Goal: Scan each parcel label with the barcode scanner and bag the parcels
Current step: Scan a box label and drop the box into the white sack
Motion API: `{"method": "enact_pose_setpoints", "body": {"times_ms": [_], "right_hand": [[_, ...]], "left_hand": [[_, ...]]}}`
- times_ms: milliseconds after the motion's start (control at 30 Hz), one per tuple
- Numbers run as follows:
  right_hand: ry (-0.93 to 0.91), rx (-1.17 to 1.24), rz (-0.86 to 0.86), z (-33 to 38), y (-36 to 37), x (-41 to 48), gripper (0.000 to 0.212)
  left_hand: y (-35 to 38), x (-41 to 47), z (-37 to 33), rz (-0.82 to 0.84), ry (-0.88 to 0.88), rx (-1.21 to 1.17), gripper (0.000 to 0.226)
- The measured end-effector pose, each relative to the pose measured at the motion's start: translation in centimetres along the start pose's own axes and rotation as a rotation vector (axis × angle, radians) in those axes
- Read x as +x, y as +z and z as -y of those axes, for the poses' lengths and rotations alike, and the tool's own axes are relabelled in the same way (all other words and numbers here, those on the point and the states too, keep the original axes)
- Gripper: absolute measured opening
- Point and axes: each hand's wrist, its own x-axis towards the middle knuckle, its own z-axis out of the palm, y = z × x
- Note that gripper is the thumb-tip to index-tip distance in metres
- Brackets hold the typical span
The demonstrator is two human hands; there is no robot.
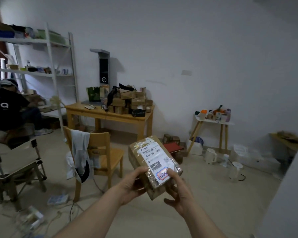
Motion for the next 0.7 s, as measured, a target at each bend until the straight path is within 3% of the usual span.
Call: {"method": "enact_pose_setpoints", "body": {"times_ms": [67,100,200,267,400,500,634,700], "right_hand": [[-0.020,0.046,0.018,1.8,0.4,5.0,0.124],[-0.024,0.058,0.036,2.6,0.9,7.1,0.115],[-0.019,0.072,0.051,4.1,2.9,13.6,0.052],[0.009,0.069,0.040,4.8,4.5,18.2,0.028],[0.010,0.077,0.031,7.1,7.8,27.6,0.028],[0.018,0.074,0.043,9.0,11.0,34.8,0.023],[0.049,0.023,0.067,12.5,15.6,44.5,0.035],[0.032,0.026,0.086,14.6,17.5,48.7,0.033]], "left_hand": [[-1.2,4.3,-2.0,-0.036,-0.010,0.012,0.082],[-1.8,6.4,-3.0,-0.050,-0.013,0.016,0.078],[-3.2,12.4,-5.8,-0.079,-0.024,-0.008,0.056],[-3.7,16.2,-7.5,-0.078,-0.018,-0.009,0.052],[-5.7,25.1,-10.6,-0.065,-0.026,0.053,0.061],[-7.9,32.2,-13.9,-0.047,-0.065,0.126,0.096],[-10.5,41.8,-19.7,-0.091,-0.059,0.142,0.094],[-11.0,46.0,-22.4,-0.079,-0.043,0.164,0.105]]}}
